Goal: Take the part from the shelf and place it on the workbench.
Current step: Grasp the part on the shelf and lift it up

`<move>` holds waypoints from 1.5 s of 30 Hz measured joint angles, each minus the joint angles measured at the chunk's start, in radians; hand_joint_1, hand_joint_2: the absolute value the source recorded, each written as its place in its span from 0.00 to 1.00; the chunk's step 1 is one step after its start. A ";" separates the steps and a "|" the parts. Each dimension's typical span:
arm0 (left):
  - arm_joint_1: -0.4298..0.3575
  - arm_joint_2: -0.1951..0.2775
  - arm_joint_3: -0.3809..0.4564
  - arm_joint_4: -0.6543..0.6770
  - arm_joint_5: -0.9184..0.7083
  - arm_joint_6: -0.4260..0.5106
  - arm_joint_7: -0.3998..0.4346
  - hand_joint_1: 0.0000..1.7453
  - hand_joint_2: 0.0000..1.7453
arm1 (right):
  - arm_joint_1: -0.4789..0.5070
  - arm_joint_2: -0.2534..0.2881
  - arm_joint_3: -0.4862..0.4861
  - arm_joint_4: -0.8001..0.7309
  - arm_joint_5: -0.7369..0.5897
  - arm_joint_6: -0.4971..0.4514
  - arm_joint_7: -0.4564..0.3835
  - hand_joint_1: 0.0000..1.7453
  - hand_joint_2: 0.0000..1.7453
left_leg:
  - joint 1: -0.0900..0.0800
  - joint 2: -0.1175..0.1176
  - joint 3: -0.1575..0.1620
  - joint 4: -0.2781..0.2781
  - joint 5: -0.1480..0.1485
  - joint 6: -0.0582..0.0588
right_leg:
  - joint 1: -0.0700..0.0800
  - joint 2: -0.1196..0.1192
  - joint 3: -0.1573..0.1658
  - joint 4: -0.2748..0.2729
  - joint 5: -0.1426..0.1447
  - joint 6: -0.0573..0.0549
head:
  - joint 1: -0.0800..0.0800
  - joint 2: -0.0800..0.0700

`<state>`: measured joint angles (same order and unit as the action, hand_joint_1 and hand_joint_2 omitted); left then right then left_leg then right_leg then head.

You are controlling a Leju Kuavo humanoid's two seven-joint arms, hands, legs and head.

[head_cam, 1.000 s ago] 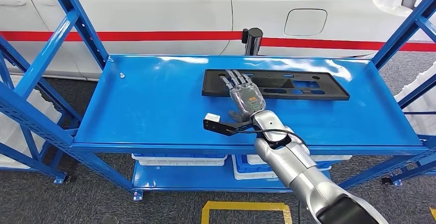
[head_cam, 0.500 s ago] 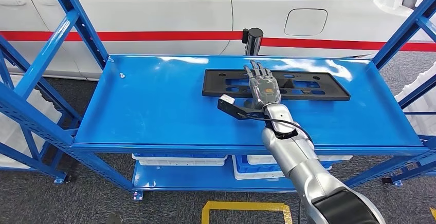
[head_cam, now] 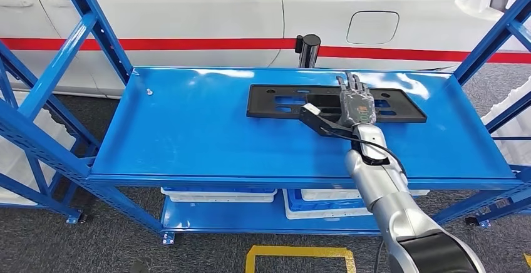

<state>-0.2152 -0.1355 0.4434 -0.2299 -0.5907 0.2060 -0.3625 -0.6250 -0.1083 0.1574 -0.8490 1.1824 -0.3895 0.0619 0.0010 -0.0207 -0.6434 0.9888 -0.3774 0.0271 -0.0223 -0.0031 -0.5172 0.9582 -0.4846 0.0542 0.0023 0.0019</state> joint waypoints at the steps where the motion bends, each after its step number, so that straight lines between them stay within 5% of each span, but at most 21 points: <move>1: 0.000 0.000 0.001 0.000 0.000 0.000 -0.001 0.00 0.00 | 0.004 -0.008 -0.009 0.000 -0.004 0.002 -0.008 1.00 1.00 | 0.000 0.000 0.000 0.000 0.000 0.000 | 0.000 0.000 0.002 0.000 0.000 0.000 | 0.000 0.000; 28: 0.001 0.000 0.026 0.000 -0.012 0.014 -0.027 0.00 0.00 | 0.036 -0.001 -0.016 -0.015 0.013 0.017 -0.077 1.00 1.00 | 0.000 0.000 0.000 0.000 0.000 0.000 | 0.000 0.001 0.007 0.000 0.000 0.000 | 0.000 0.000; 41: 0.000 -0.016 0.026 0.000 -0.048 0.069 -0.158 0.00 0.00 | 0.147 -0.002 0.033 -0.342 -0.036 0.044 -0.119 1.00 1.00 | -0.001 0.000 -0.002 0.000 0.000 0.000 | 0.000 0.001 0.005 0.000 0.000 0.000 | 0.000 0.000; 45: 0.000 -0.018 0.025 0.000 -0.060 0.039 -0.185 0.00 1.00 | 0.157 -0.018 0.041 -0.424 -0.083 0.026 -0.156 1.00 1.00 | -0.001 0.000 -0.002 0.000 0.000 0.000 | 0.000 0.001 0.005 0.000 0.000 0.000 | 0.000 0.000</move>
<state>-0.2147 -0.1535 0.4682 -0.2296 -0.6509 0.2451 -0.5474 -0.4683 -0.1267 0.1988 -1.2725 1.0991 -0.3639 -0.0937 0.0001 -0.0203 -0.6454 0.9888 -0.3775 0.0272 -0.0220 -0.0021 -0.5121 0.9583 -0.4844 0.0544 0.0023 0.0019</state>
